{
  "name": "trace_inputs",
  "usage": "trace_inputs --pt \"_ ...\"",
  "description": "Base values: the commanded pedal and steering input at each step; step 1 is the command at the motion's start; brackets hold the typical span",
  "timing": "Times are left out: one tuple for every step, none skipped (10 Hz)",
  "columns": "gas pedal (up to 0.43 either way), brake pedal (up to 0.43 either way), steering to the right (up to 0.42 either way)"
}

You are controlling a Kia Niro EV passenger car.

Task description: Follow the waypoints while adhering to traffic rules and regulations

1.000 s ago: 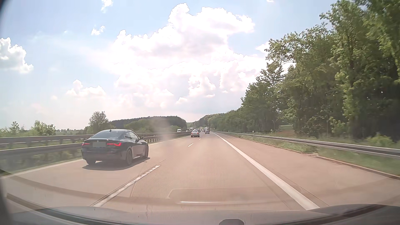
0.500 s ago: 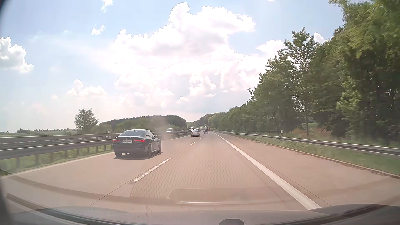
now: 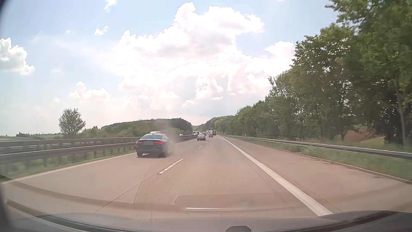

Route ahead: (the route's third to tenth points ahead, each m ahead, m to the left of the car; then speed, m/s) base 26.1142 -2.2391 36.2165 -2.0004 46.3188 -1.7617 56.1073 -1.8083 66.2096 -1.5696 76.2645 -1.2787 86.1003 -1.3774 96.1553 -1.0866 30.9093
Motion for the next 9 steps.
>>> trace_inputs --pt "0.220 0.000 -0.002" --pt "0.220 0.000 -0.002" --pt "0.220 0.000 -0.002" --pt "0.220 0.000 -0.002" --pt "0.220 0.000 -0.002" --pt "0.228 0.000 -0.002" --pt "0.240 0.000 -0.002" --pt "0.240 0.000 -0.002" --pt "0.240 0.000 -0.002"
